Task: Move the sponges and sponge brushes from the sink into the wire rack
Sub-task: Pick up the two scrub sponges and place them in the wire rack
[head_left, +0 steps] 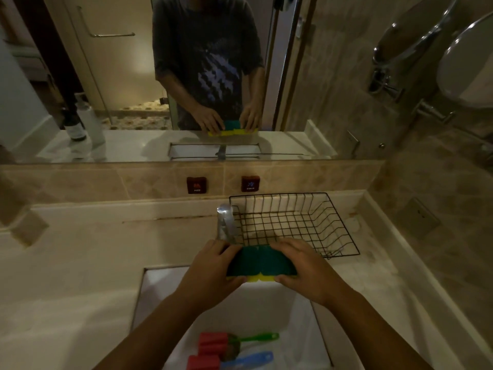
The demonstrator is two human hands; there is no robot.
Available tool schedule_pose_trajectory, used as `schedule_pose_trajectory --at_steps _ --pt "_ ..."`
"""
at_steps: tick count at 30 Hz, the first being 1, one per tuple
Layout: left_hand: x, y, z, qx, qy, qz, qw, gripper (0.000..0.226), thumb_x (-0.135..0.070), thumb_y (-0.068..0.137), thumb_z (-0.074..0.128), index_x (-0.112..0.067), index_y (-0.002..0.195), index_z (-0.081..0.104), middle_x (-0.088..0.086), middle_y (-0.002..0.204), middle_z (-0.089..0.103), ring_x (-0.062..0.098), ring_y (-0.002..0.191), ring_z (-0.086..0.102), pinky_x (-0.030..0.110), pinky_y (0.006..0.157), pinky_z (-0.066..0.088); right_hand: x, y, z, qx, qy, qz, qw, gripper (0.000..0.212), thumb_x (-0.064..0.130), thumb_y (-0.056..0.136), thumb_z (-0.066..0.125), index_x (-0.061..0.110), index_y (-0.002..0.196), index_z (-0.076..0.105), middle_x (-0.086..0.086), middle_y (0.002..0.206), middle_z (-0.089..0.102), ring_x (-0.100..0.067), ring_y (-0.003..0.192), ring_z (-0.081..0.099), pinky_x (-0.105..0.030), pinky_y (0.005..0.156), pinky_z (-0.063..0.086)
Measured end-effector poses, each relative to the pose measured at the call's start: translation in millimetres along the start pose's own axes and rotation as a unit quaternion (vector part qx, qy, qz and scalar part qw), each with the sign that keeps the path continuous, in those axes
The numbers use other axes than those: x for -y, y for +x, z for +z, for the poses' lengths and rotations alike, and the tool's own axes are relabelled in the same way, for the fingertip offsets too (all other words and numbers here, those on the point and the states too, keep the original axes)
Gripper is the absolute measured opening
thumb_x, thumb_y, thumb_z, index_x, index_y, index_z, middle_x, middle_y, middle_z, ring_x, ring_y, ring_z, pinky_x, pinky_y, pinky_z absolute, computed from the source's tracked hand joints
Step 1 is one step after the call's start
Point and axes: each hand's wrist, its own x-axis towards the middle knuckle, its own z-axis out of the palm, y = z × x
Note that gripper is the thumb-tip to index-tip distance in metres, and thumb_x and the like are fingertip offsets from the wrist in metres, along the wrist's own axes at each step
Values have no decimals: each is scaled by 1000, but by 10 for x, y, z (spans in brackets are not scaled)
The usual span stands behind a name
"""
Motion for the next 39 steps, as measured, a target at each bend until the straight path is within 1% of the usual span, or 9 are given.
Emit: schedule_pose_trajectory --at_steps 8,14,18,20,23,28,31,34,39 --pt "-287 484 423 -12 10 -2 1000 68 -62 78 50 -26 136 45 1 125 52 17 110 45 34 92 48 -659 75 -231 22 2 -5 1000 71 33 77 70 32 141 41 8 130 45 -9 119 39 -28 95 43" --pt "-332 789 687 -4 41 -43 998 66 -51 82 64 -24 139 43 3 131 51 19 116 45 32 95 45 -1123 318 -210 49 20 -26 998 75 36 76 62 35 144 30 6 130 45 -10 118 42 -32 92 48" --pt "-354 1020 841 -3 63 -92 994 64 -44 80 67 -23 136 44 2 133 49 21 118 45 37 94 49 -1448 520 -81 61 30 -24 997 77 36 81 69 35 146 28 4 134 46 -15 120 43 -36 96 47" --pt "-306 1137 930 11 70 -105 992 65 -41 79 68 -22 136 43 3 133 47 22 120 43 40 96 48 -1574 617 -2 74 31 -6 997 76 39 82 69 38 145 26 9 133 43 -11 115 42 -33 94 46" --pt "-206 1294 1072 23 80 -118 990 65 -39 81 67 -21 138 41 5 133 45 22 123 39 41 102 44 -1721 747 97 82 62 -7 995 74 36 82 71 34 144 31 9 128 44 -8 109 43 -24 90 44" --pt "-40 1502 1277 13 78 -106 991 69 -37 80 70 -19 140 41 6 133 45 23 120 41 40 100 46 -1949 970 150 72 62 -5 995 68 32 80 74 30 138 39 12 119 45 -9 107 45 -29 91 45" --pt "54 1638 1376 7 72 -110 991 66 -38 79 70 -20 138 44 5 129 50 25 117 46 45 96 47 -2054 1117 184 66 56 2 996 59 26 78 76 26 129 45 8 115 50 -10 104 46 -29 87 46" --pt "123 1770 1442 -7 74 -109 991 60 -32 79 72 -16 132 50 7 127 55 27 117 48 48 103 41 -2158 1262 235 55 34 -6 998 46 21 77 75 21 115 51 1 110 55 -15 99 50 -30 81 48" --pt "280 1976 1508 -30 51 -103 993 59 -19 79 72 -14 133 50 11 132 53 30 121 44 39 102 41 -2310 1466 353 48 25 -44 998 38 17 71 79 19 94 49 -1 103 52 -19 94 50 -35 74 50"
